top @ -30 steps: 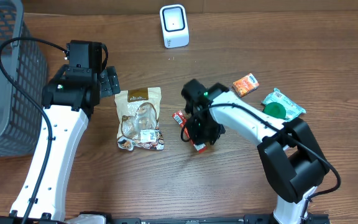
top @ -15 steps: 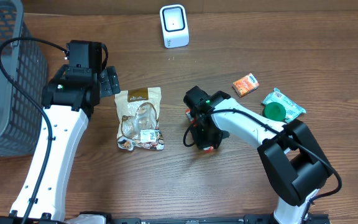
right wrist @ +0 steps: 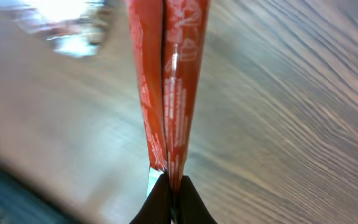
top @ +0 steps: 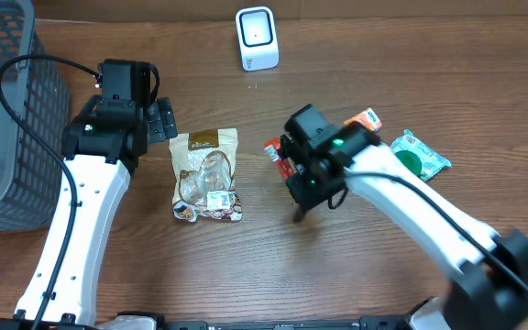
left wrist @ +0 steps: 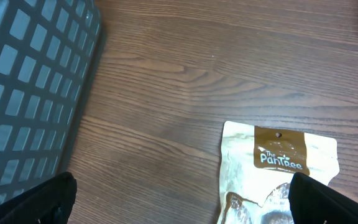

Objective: Scan the item barcode
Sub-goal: 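Regrasp the red stick by its end and lift it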

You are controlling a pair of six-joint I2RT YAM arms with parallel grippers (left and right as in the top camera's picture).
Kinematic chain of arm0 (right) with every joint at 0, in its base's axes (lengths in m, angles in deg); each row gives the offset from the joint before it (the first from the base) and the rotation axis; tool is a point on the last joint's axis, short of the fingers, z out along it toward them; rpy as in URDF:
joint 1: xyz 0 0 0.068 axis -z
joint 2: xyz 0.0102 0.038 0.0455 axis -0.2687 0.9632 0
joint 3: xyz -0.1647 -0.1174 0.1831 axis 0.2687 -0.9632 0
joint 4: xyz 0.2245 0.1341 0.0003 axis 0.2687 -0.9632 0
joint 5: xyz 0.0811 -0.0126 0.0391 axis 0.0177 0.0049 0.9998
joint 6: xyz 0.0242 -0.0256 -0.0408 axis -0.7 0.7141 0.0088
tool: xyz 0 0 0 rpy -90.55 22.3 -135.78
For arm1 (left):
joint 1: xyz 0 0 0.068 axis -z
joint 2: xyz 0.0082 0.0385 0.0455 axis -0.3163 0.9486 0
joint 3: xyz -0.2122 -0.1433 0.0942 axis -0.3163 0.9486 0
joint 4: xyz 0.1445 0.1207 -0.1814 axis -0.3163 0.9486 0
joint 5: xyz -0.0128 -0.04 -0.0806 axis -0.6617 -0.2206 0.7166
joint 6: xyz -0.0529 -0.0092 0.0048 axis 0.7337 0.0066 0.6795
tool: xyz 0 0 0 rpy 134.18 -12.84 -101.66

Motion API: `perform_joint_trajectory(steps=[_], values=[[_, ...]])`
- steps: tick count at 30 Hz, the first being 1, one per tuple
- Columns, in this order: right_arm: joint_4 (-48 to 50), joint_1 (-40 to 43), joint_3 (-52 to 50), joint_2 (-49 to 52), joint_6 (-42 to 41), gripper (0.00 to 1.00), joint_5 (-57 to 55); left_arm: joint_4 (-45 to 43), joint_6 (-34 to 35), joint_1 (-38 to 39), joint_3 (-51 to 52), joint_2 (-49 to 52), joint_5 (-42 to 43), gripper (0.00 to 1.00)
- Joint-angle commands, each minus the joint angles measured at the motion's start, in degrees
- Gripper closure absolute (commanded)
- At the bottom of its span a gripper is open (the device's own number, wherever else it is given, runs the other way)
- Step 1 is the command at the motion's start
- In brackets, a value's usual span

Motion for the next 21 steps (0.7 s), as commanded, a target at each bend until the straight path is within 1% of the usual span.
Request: perform_joint_trajectory(steps=[1,5,11,15,21], values=[[-0.83,0.48,1.46,-6.86,10.05,0.96,9.29,-0.17,0.13,0.39,-0.92,-0.28,0.22,0.0],[-2.29,0.57,1.49,-13.62,9.66,0.96,10.93,-0.15,0.13,0.39,-0.9,-0.28,0.22,0.0],[-7.87,0.57,1.49,-22.84,9.35,0.96,10.86,-0.17,0.13,0.39,-0.92,-0.28,0.22,0.0],[-10.78,0.57,1.49,-25.57,9.38,0.96,10.08,-0.17,0.13,0.39,-0.9,-0.28,0.22,0.0],[-13.38,0.57,1.46,-26.08,9.14,0.96,6.86,-0.17,0.13,0.39,-0.92,-0.28,0.22,0.0]])
